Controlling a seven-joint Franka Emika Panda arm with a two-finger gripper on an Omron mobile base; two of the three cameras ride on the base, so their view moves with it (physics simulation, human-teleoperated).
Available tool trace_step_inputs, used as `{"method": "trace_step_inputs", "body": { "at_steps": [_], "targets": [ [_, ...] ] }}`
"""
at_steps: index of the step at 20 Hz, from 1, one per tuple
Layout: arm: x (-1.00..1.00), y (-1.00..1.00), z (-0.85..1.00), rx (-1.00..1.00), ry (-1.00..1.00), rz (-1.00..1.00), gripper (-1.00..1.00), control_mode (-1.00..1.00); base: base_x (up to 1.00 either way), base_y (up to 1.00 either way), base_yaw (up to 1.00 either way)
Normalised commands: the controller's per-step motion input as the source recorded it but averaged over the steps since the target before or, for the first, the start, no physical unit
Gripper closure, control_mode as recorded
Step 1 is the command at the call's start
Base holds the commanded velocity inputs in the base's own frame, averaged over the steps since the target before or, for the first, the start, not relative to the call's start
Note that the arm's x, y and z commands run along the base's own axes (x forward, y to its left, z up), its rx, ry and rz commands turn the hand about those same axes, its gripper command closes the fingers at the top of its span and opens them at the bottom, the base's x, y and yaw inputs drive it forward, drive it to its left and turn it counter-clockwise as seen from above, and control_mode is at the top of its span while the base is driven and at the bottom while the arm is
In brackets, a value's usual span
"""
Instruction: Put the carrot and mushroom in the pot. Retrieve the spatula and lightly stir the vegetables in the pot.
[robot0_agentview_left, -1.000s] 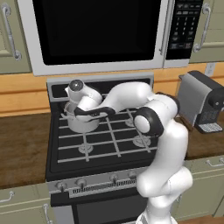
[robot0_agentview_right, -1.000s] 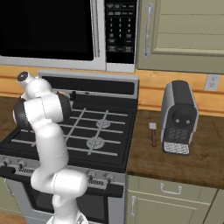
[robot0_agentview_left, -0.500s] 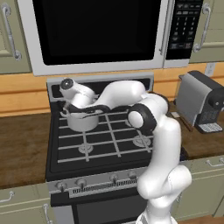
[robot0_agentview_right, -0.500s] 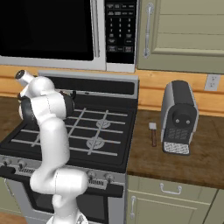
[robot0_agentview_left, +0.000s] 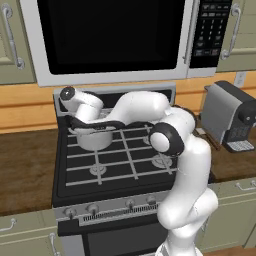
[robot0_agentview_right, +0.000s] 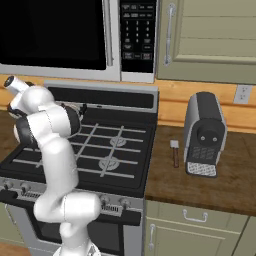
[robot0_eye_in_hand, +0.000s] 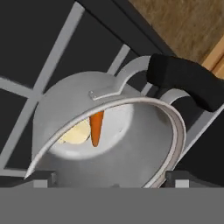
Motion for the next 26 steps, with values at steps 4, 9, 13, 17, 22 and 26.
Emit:
{"method": "trace_step_inputs", "body": {
  "at_steps": [4,9,13,17,22,26],
  "targets": [
    [-1.0,-0.38,0.49,0.02,-0.05,0.02,-1.0,-1.0,0.0,0.0,0.0],
    [-0.97,-0.83,0.06,0.12,0.07,-0.09,-1.0,-1.0,0.0,0.0,0.0],
    [-0.89,-1.0,0.0,0.09,0.07,-0.04,-1.0,-1.0,0.0,0.0,0.0],
    [-0.65,-1.0,0.15,0.01,0.0,0.03,-1.0,-1.0,0.0,0.0,0.0],
    [-0.55,-1.0,0.21,0.0,0.0,0.11,-1.0,-1.0,0.0,0.0,0.0],
    [-0.48,-1.0,0.14,0.0,0.0,0.12,-1.0,-1.0,0.0,0.0,0.0]
  ]
}}
